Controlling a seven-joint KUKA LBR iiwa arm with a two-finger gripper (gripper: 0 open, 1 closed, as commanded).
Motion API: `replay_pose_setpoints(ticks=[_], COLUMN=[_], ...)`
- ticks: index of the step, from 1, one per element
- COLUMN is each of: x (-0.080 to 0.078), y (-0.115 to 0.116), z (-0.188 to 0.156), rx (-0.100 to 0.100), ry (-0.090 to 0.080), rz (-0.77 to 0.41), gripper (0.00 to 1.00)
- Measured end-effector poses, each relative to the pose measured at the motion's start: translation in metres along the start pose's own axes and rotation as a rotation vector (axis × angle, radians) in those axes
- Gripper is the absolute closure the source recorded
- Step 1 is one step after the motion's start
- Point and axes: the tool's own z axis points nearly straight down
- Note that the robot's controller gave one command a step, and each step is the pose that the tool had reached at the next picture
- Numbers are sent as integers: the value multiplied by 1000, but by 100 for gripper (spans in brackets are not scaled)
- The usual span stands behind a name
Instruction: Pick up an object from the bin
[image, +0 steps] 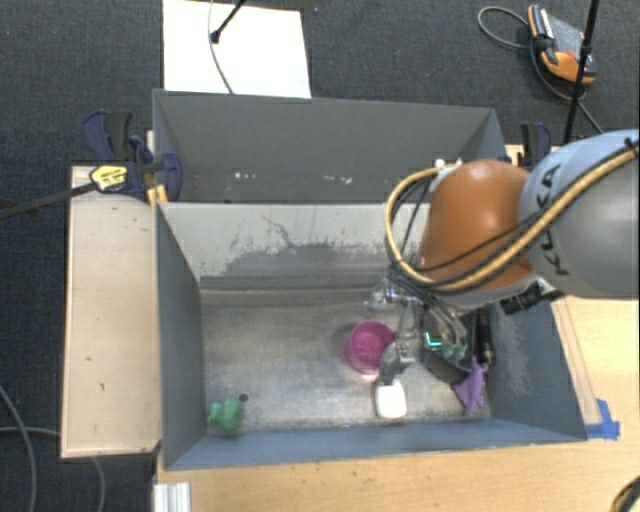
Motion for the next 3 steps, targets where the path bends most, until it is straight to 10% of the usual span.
replay_pose_setpoints(ticks=[2,3], x=[-3,-18], y=[-10,-22], z=[36,84], rx=[-1,-2], ry=[-17,-6], rz=[22,86], gripper=[0,100])
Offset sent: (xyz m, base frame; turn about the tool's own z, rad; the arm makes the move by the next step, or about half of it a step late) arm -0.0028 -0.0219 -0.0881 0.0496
